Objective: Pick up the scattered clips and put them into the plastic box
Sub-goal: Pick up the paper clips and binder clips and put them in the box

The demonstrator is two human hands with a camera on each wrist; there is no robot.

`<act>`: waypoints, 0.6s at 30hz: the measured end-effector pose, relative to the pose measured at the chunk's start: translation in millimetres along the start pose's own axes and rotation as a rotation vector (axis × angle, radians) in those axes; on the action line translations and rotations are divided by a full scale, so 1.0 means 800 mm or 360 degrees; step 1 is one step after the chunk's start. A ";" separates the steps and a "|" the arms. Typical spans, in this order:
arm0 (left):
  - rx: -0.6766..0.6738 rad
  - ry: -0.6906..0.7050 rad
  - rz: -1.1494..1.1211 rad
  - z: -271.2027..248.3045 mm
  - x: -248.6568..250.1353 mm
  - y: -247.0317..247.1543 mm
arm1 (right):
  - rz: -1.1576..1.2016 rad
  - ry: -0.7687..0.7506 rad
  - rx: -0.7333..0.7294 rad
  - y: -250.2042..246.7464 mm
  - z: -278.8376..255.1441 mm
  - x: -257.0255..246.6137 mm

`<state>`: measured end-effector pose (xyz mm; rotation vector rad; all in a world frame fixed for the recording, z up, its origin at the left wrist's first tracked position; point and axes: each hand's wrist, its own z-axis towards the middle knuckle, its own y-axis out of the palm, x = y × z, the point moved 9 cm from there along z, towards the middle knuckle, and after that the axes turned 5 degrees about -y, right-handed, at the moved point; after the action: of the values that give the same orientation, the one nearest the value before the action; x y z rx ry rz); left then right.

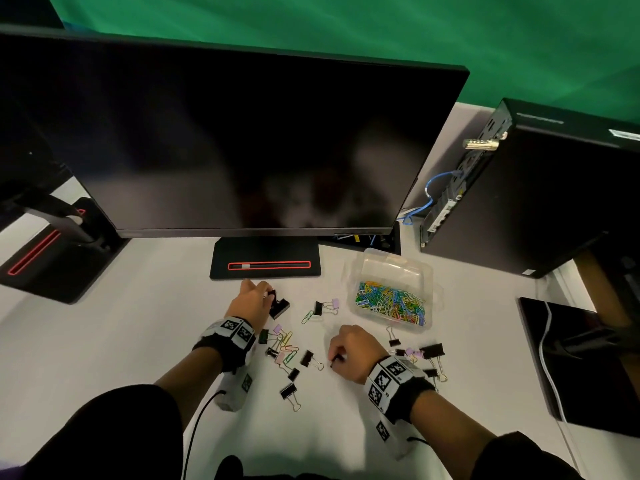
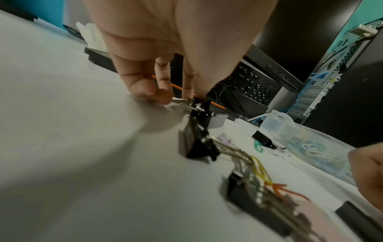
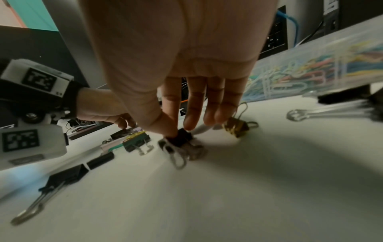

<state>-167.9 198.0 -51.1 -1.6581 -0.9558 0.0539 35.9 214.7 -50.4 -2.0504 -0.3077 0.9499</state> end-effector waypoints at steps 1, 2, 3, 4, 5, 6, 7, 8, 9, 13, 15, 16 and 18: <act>0.0016 -0.0018 0.0010 0.000 -0.001 -0.002 | 0.0003 0.0004 -0.0009 -0.002 -0.001 0.001; 0.0043 -0.0028 0.0021 -0.001 -0.002 -0.005 | 0.0005 0.0009 0.0000 -0.005 0.000 0.002; 0.0082 -0.0015 0.0031 -0.003 -0.001 -0.008 | 0.0003 0.0016 0.0029 -0.010 0.003 0.002; 0.0119 0.0026 0.0040 -0.007 0.002 -0.011 | -0.0001 0.0026 0.0075 -0.015 0.007 0.002; 0.0140 0.0090 0.0051 -0.011 0.007 -0.013 | -0.0004 0.0047 0.0129 -0.020 0.012 0.003; 0.0134 0.0161 0.0071 -0.017 0.012 -0.012 | -0.0006 0.0076 0.0178 -0.024 0.017 0.005; 0.0100 0.0228 0.0098 -0.023 0.016 -0.008 | -0.0014 0.0109 0.0211 -0.027 0.021 0.006; 0.0045 0.0280 0.0129 -0.030 0.017 -0.002 | -0.0025 0.0144 0.0223 -0.027 0.026 0.007; -0.0022 0.0314 0.0155 -0.038 0.016 0.005 | -0.0033 0.0174 0.0218 -0.026 0.030 0.008; -0.0160 0.0378 0.0251 -0.057 0.001 0.024 | 0.0052 0.0225 0.0206 -0.021 0.043 0.005; -0.0148 0.0374 0.0286 -0.060 -0.008 0.025 | 0.0090 0.0171 0.0188 -0.017 0.049 -0.002; -0.0132 0.0370 0.0283 -0.061 -0.011 0.023 | 0.0089 0.0130 0.0168 -0.015 0.052 -0.006; -0.0106 0.0359 0.0247 -0.060 -0.016 0.018 | 0.0075 0.0039 0.0143 -0.014 0.056 -0.015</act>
<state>-144.4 152.2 -52.2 -1.7555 -0.6643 -0.0603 -3.6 242.0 -52.1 -1.9931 -0.2004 0.9496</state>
